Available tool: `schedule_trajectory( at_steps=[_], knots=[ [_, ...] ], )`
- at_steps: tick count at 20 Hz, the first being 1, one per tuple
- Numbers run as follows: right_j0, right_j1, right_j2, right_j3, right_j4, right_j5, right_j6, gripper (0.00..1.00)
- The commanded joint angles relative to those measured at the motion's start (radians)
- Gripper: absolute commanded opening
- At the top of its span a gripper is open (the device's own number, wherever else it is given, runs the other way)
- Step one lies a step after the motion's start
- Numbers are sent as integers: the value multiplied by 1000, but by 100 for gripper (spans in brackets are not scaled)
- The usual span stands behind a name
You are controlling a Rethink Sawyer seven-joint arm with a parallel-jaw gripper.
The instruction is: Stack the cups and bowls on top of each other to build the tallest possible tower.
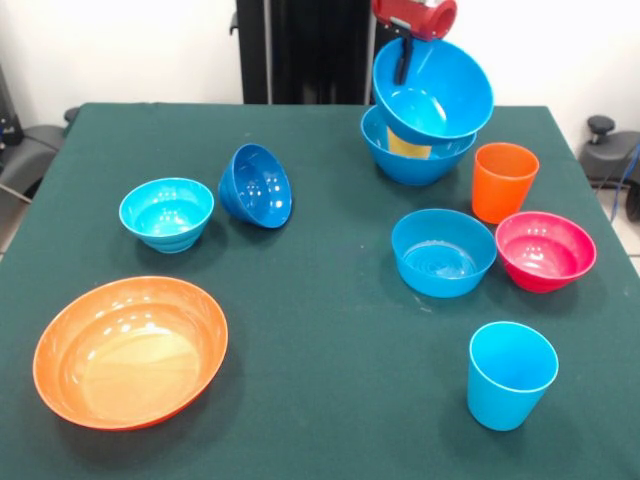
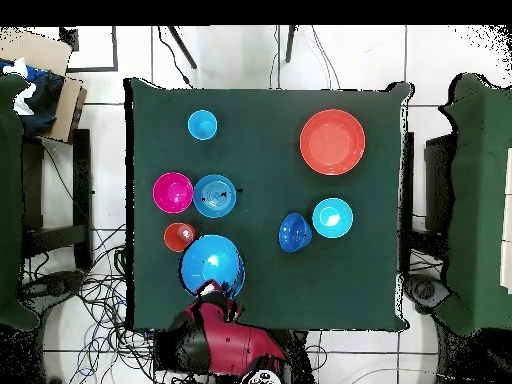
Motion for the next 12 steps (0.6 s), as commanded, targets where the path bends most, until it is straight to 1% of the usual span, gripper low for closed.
schedule_trajectory(
  at_steps=[1,12],
  knots=[
    [-14,34,65,25,-30,-12,97,0],
    [6,26,57,19,-11,7,100,0]
  ],
)
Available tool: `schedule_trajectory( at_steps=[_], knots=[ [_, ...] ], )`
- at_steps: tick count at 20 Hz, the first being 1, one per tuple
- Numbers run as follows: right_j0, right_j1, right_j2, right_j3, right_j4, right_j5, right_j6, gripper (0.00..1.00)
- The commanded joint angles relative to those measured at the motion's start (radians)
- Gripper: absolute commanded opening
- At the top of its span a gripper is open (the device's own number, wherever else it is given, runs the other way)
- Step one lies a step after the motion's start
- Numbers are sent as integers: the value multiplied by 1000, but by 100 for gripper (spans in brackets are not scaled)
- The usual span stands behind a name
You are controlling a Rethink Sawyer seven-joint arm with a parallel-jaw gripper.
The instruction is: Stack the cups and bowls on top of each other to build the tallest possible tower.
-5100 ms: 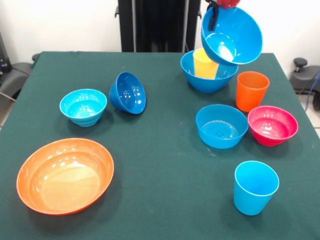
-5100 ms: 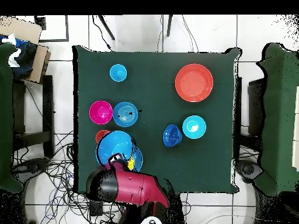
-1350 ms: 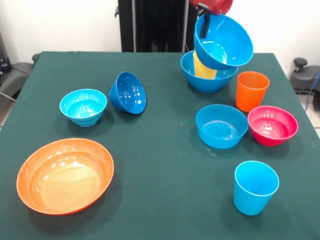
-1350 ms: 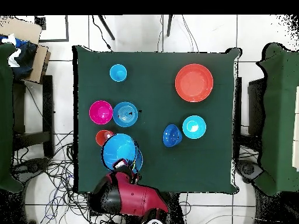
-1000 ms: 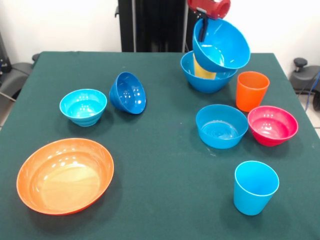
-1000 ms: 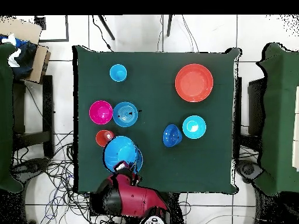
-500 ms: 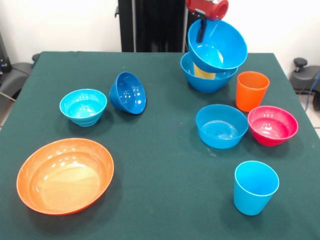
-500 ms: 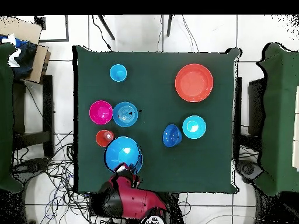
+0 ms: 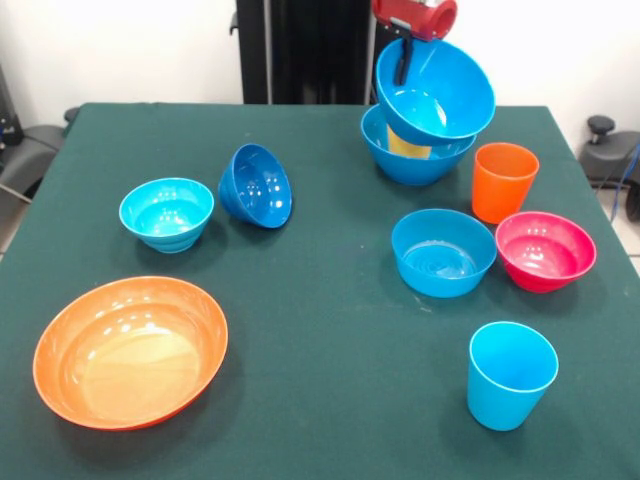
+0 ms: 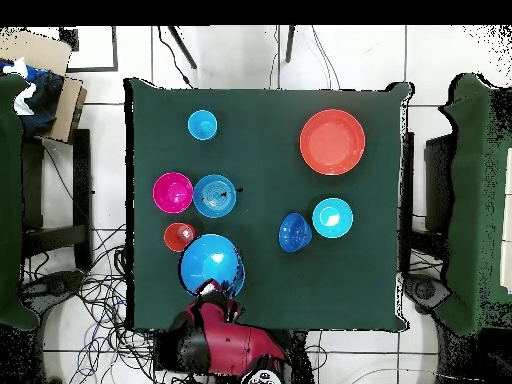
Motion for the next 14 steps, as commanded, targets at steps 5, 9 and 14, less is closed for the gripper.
schedule_trajectory(
  at_steps=[5,9,14],
  knots=[
    [16,23,53,16,-4,25,100,0],
    [22,21,47,18,-3,25,101,0],
    [31,-5,40,41,-9,27,103,0]
  ],
)
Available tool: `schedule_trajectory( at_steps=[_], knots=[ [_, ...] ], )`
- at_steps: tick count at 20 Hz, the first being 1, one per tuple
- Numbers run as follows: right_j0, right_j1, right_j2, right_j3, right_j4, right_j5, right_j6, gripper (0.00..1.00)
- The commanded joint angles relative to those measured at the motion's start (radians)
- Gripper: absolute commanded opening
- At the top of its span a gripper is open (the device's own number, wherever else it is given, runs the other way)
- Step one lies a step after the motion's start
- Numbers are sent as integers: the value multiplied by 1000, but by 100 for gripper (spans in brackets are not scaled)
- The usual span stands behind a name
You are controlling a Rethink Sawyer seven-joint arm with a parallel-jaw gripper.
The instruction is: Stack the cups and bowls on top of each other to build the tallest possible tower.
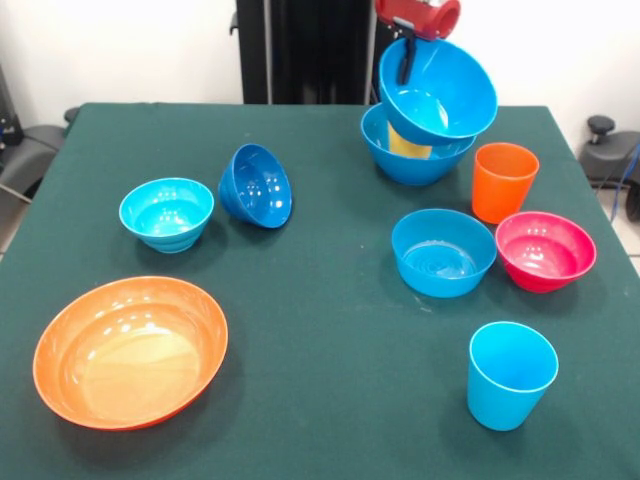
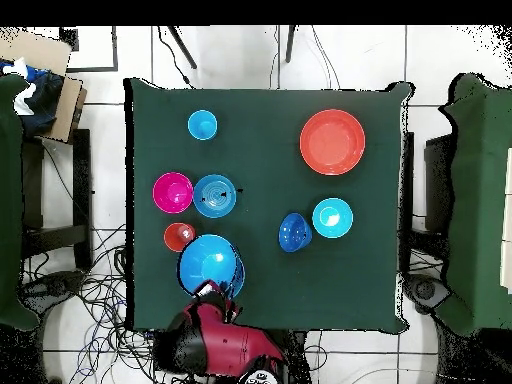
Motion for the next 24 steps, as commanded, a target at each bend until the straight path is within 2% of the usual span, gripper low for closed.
schedule_trajectory(
  at_steps=[1,5,11,24],
  knots=[
    [18,-10,41,47,-13,23,104,0],
    [9,-28,50,80,-25,3,114,0],
    [2,1,63,92,-35,-59,128,0],
    [-18,26,75,101,-42,-105,126,0]
  ],
)
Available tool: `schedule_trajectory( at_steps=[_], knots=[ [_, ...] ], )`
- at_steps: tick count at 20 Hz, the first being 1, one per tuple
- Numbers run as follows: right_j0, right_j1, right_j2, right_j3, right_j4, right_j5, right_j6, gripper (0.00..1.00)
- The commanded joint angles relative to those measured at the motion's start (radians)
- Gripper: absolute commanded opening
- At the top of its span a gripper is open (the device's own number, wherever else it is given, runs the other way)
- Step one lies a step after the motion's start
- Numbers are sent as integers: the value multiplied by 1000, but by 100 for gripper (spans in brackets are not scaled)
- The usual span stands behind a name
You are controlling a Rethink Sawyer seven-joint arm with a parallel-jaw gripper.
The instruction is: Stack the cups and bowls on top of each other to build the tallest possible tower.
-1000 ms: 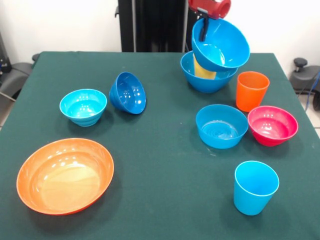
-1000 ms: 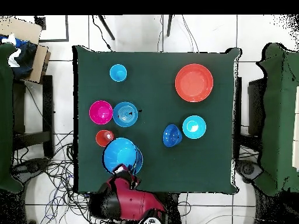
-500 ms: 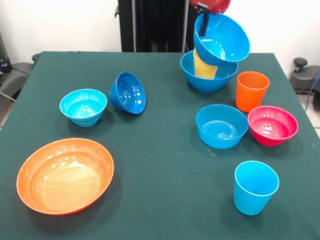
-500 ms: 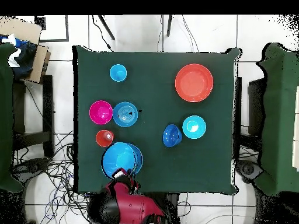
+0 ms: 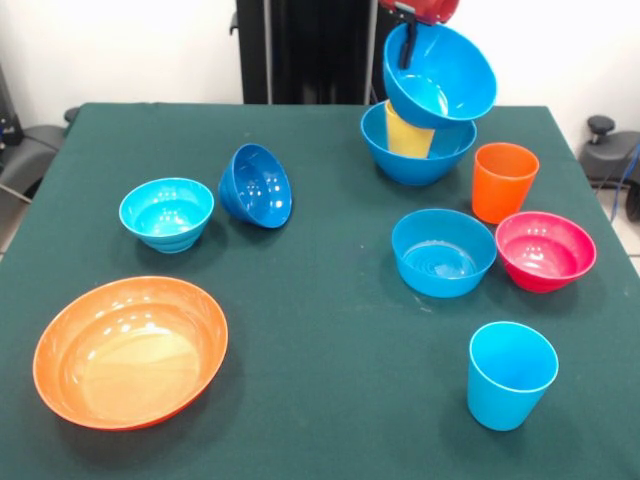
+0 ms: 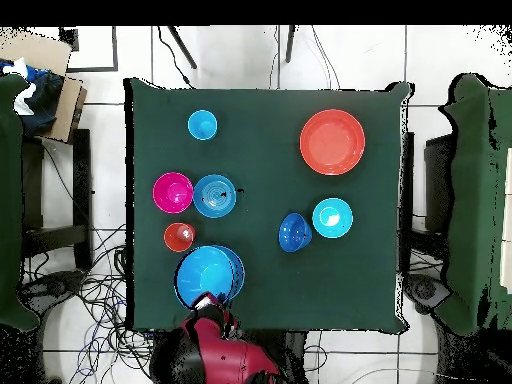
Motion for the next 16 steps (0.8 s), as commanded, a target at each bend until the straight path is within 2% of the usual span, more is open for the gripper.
schedule_trajectory(
  at_steps=[1,4,8,11,16],
  knots=[
    [-21,58,75,28,-43,-69,126,0],
    [-22,45,80,38,-44,-66,127,0],
    [-30,-94,83,85,-42,56,97,0],
    [-30,-161,81,109,-35,112,84,0],
    [-19,-159,89,117,-25,95,92,0]
  ],
)
